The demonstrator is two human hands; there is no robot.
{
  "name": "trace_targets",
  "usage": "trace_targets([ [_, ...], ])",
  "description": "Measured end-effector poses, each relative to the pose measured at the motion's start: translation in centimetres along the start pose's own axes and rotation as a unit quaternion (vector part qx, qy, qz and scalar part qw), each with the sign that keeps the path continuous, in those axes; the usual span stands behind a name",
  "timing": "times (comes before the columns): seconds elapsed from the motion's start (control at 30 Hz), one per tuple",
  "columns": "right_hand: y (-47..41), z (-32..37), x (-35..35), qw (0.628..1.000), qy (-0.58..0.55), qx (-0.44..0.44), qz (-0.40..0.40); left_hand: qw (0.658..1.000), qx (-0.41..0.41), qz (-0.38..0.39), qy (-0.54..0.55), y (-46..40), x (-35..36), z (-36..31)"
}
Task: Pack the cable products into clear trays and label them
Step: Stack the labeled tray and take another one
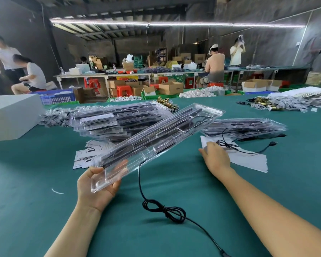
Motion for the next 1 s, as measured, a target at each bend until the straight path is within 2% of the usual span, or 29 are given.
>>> trace_targets([
  [0.07, 0.7, 0.6, -1.0, 0.999, -0.048, 0.008, -0.023, 1.0, -0.002, -0.013, -0.007, 0.1, 0.0, 0.1],
  [0.13, 1.4, 0.1, -2.4, 0.97, -0.222, 0.079, -0.052, 1.0, 0.003, -0.026, -0.016, 0.3, -0.1, 0.0],
  [0.17, 1.9, -0.2, -2.4, 0.92, -0.366, 0.129, -0.043, 0.999, 0.01, -0.033, -0.023, 0.4, -0.1, -0.2],
  [0.23, 3.5, 1.0, -1.5, 0.745, -0.638, 0.19, 0.049, 0.999, 0.021, -0.043, -0.025, 0.5, -0.5, -0.4],
  [0.27, 4.2, 2.0, -1.4, 0.681, -0.702, 0.188, 0.093, 0.999, 0.023, -0.039, -0.019, 0.5, -0.5, -0.4],
  [0.37, 5.5, 3.6, -1.7, 0.571, -0.793, 0.157, 0.142, 0.999, 0.024, -0.01, -0.022, 0.7, -0.3, -0.5],
  [0.43, 5.8, 3.5, -2.1, 0.538, -0.82, 0.151, 0.126, 0.998, 0.023, 0.0, -0.059, 0.9, -0.1, -0.8],
  [0.53, 6.2, 3.4, -2.4, 0.518, -0.833, 0.125, 0.148, 0.998, 0.005, -0.001, -0.068, 0.9, -0.4, -0.9],
  [0.63, 7.1, 4.1, -2.2, 0.463, -0.865, 0.095, 0.169, 0.998, -0.01, -0.011, -0.063, 1.0, -0.2, -0.2],
  [0.67, 7.7, 4.8, -2.0, 0.462, -0.862, 0.089, 0.187, 0.998, -0.012, -0.015, -0.062, 1.1, 0.0, 0.0],
  [0.7, 8.3, 5.7, -1.6, 0.487, -0.841, 0.083, 0.218, 0.998, -0.006, -0.019, -0.055, 1.1, 0.2, 0.1],
  [0.8, 10.6, 9.0, 0.5, 0.64, -0.683, 0.028, 0.351, 0.998, 0.023, -0.027, -0.047, 1.0, 0.6, 0.5],
  [0.83, 11.5, 10.3, 1.1, 0.662, -0.641, -0.002, 0.39, 0.998, 0.026, -0.025, -0.06, 1.0, 0.8, 0.6],
  [0.9, 13.3, 12.7, 1.6, 0.66, -0.604, -0.048, 0.445, 0.996, 0.02, -0.016, -0.089, 0.8, 1.3, 1.1],
  [1.0, 14.6, 14.3, 2.0, 0.679, -0.581, -0.051, 0.446, 0.996, 0.025, 0.02, -0.078, 0.6, 2.2, 1.2],
])
Point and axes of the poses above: each hand's wrist, its own y-axis away from the middle knuckle, its own x-axis out of the palm, z = x × y, the point moved 7 cm from there along -y, towards the middle knuckle, and after that the axes turned 4 degrees about z, right-handed, at the moved point
